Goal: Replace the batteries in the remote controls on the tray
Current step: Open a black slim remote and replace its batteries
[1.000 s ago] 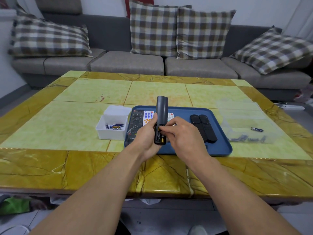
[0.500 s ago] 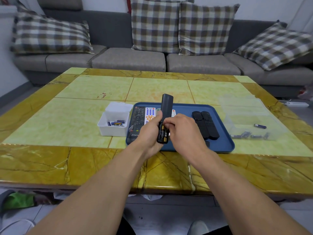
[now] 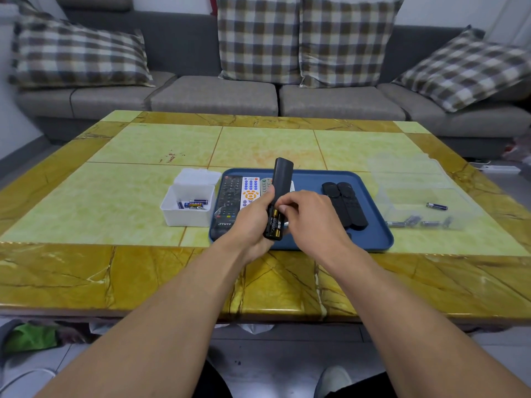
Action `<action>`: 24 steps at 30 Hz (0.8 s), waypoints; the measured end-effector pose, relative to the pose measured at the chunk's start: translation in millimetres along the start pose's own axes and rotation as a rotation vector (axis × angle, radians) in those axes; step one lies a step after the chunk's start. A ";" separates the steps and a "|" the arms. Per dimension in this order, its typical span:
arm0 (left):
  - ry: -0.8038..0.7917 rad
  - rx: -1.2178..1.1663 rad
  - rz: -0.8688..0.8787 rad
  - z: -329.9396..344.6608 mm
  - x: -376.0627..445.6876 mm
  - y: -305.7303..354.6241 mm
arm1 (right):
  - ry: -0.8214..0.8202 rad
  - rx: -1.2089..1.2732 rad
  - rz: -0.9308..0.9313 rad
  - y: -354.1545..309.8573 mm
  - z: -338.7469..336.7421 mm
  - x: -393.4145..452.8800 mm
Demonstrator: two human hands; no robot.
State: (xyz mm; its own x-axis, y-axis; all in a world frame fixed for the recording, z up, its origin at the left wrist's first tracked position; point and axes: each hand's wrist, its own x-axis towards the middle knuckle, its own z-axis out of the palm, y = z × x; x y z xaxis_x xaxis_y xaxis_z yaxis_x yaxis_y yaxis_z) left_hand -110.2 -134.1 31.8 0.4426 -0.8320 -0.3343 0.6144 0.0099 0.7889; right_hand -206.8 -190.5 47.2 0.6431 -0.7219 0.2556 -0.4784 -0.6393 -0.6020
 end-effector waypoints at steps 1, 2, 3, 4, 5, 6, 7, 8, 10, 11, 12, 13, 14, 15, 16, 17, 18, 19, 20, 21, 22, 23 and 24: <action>-0.004 -0.008 0.001 0.1 0.4 0.4 | 0.020 0.011 -0.012 -0.9 -0.3 -1.1; -0.009 -0.017 0.001 0.6 0.8 0.8 | 0.038 0.019 -0.023 -1.7 -0.9 -2.3; -0.011 -0.029 0.003 0.9 1.5 1.0 | 0.052 0.020 -0.035 -2.6 -1.2 -3.4; -0.009 -0.043 0.003 1.6 2.1 1.1 | 0.062 0.016 -0.044 -2.9 -1.0 -4.1; -0.004 -0.053 0.002 2.0 2.8 0.8 | 0.063 0.011 -0.049 -3.2 -0.6 -4.8; 0.002 -0.057 0.000 2.0 3.5 0.2 | 0.058 0.010 -0.046 -3.5 -0.1 -5.4; 0.008 -0.057 -0.002 1.9 3.6 -0.4 | 0.050 0.012 -0.036 -3.9 0.6 -6.0; 0.016 -0.055 -0.002 2.0 3.6 -0.9 | 0.046 0.019 -0.019 -4.0 1.4 -6.0; 0.023 -0.049 0.000 1.9 3.1 -1.8 | 0.051 0.058 0.021 -3.4 2.2 -5.7; 0.023 -0.041 0.001 1.9 2.8 -1.9 | 0.059 0.089 0.043 -2.8 2.5 -5.3; 0.023 -0.034 0.002 2.2 2.5 -2.1 | 0.065 0.121 0.065 -2.0 2.9 -4.8; 0.025 -0.027 0.004 2.1 2.2 -2.2 | 0.068 0.150 0.084 -1.1 3.3 -4.3; 0.027 -0.018 0.005 2.1 2.0 -2.3 | 0.066 0.171 0.099 -0.4 3.7 -3.8; 0.034 -0.006 0.007 2.0 1.9 -2.4 | 0.061 0.185 0.112 -0.1 3.5 -3.4; 0.043 0.003 0.010 1.5 2.4 -2.8 | 0.055 0.195 0.122 0.3 3.2 -2.8; 0.050 0.011 0.012 1.3 1.7 -3.0 | 0.052 0.204 0.130 0.4 2.6 -2.1; 0.056 0.019 0.012 1.0 1.3 -3.2 | 0.049 0.211 0.136 0.6 1.7 -1.1; 0.062 0.026 0.013 0.9 0.5 -3.2 | 0.044 0.216 0.143 0.5 0.6 -0.5; 0.063 0.026 0.015 0.7 0.4 -3.6 | 0.039 0.219 0.151 0.5 -0.1 0.0; 0.066 0.026 0.017 0.6 0.0 -3.6 | 0.035 0.222 0.158 0.7 -0.5 0.2; 0.066 0.027 0.019 0.3 0.3 -3.8 | 0.032 0.226 0.166 0.7 -0.5 0.3; 0.069 0.031 0.020 0.1 0.1 -3.7 | 0.031 0.235 0.174 0.8 -0.4 0.1; 0.069 0.034 0.020 0.0 0.2 -3.4 | 0.033 0.255 0.186 0.6 0.0 0.1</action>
State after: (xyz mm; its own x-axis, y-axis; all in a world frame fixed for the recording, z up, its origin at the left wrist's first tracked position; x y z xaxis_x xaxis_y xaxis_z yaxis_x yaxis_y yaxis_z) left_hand -112.2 -134.4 29.1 0.4995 -0.7917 -0.3518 0.5827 0.0065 0.8127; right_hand -207.0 -190.9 46.9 0.5370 -0.8309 0.1456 -0.4176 -0.4118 -0.8100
